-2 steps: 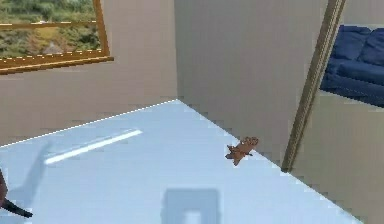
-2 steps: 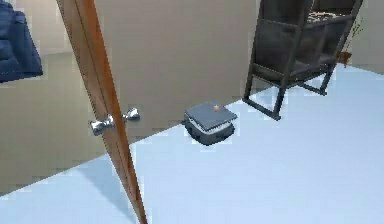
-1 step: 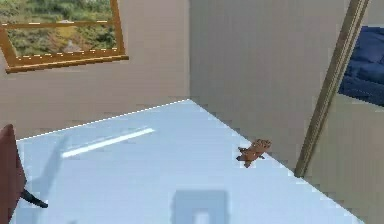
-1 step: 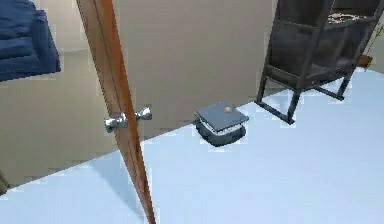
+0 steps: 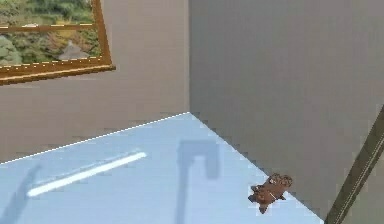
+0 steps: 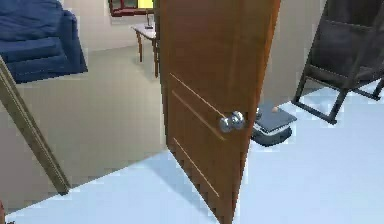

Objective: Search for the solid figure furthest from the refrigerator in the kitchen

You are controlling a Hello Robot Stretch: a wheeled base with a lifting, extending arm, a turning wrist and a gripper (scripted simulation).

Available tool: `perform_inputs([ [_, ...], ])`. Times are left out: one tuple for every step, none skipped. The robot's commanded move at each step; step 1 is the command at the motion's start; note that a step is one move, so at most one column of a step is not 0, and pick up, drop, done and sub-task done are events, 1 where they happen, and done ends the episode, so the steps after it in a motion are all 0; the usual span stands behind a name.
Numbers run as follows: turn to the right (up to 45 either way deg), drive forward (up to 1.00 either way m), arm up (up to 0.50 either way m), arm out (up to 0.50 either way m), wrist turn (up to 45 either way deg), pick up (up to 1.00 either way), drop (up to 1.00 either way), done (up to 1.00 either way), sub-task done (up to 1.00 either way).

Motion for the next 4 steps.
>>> perform_inputs([
  [-42.0,0.00,0.00,0.00,0.0,0.00,0.00,0.00,0.00],
  [0.0,0.40,0.00,0.00,0.0,0.00,0.00,0.00,0.00],
  [0.0,0.95,0.00,0.00,0.0,0.00,0.00,0.00,0.00],
  [-24.0,0.00,0.00,0.00,0.0,0.00,0.00,0.00,0.00],
])
